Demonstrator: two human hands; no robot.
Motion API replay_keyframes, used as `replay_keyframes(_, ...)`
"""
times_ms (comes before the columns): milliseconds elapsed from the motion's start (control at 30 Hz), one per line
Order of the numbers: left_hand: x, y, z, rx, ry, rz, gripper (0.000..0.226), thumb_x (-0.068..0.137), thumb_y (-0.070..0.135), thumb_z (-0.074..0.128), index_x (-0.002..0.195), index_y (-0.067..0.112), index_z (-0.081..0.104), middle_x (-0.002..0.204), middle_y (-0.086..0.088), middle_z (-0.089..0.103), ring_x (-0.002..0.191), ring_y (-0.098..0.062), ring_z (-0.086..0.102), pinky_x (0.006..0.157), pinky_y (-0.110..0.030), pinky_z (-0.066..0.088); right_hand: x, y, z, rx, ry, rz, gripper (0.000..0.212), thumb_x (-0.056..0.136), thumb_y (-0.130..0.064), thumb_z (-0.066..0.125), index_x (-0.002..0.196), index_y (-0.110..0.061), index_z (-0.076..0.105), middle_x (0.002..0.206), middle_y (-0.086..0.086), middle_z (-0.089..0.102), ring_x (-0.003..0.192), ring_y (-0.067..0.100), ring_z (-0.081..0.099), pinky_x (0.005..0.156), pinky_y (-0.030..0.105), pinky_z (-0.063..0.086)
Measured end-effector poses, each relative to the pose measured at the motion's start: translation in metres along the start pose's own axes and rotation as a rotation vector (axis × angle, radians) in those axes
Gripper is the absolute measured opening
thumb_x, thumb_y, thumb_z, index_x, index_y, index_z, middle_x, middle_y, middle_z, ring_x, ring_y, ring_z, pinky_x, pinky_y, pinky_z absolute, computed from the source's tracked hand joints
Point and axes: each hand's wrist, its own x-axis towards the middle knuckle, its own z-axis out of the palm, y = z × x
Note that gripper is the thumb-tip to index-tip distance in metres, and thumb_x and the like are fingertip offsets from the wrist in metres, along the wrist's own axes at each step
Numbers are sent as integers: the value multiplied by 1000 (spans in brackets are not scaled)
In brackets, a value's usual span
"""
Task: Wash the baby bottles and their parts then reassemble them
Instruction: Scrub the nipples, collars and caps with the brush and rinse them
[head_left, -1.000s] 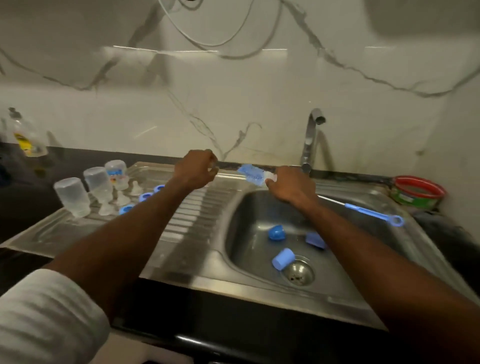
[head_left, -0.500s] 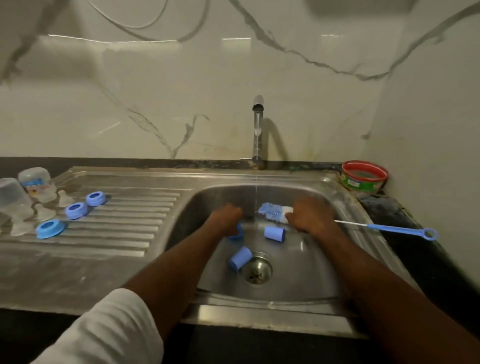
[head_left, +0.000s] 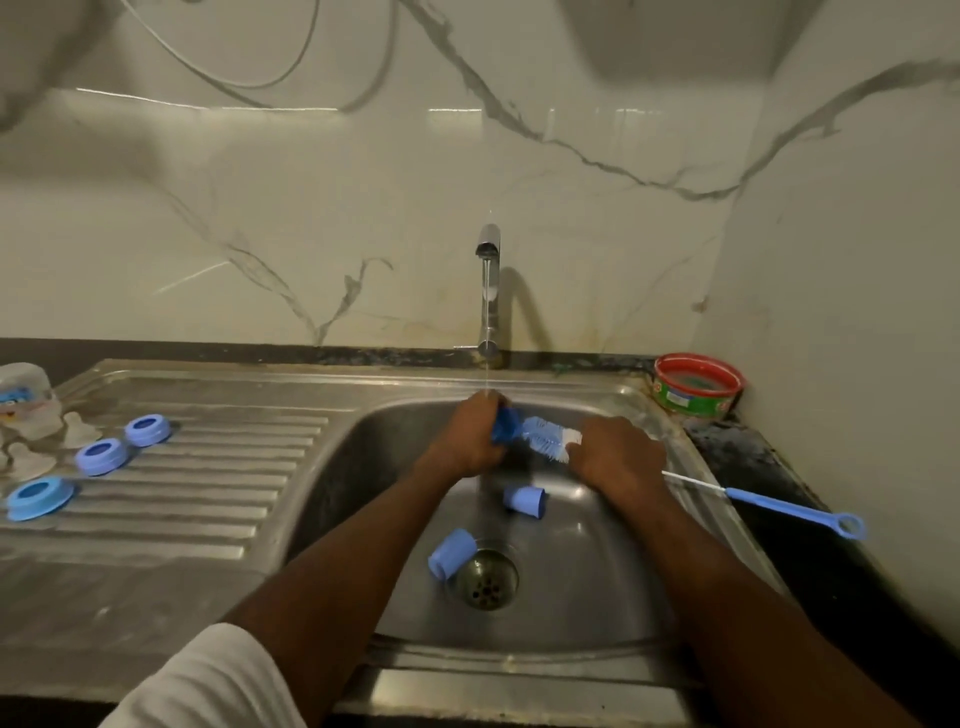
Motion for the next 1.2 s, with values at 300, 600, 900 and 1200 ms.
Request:
replay_keyframes(300,1,8,-16,-199,321,-53,43,78,24,87,110,17,59,109,0,66,98,-12,60,80,-21,47,-9,-2,-11,123,106,-4,35,98,-43,54,126,-24,59,124,6,64,111,28,62,78,37,38)
replay_keyframes(600,-13,-4,-10,-354,252,-66,41,104,36,52,135,9,57,122,-12,65,101,-16,63,83,-23,54,-13,-5,-14,119,103,-5,36,100,-46,52,126,-22,59,123,7,65,108,27,62,77,37,38)
replay_keyframes(900,-9,24,-12,-1533,154,-715,23,105,23,52,121,5,54,111,-22,63,89,-27,71,61,-27,62,-19,-19,-23,194,275,-104,26,101,-40,49,116,-19,51,104,7,68,85,25,63,65,33,42)
replay_keyframes(1200,-12,29,-9,-1163,106,-519,22,101,22,60,118,11,68,108,-7,73,89,-15,65,70,-23,48,-19,-50,-22,75,186,-150,33,97,-23,60,129,-21,52,121,11,57,94,27,65,67,34,42)
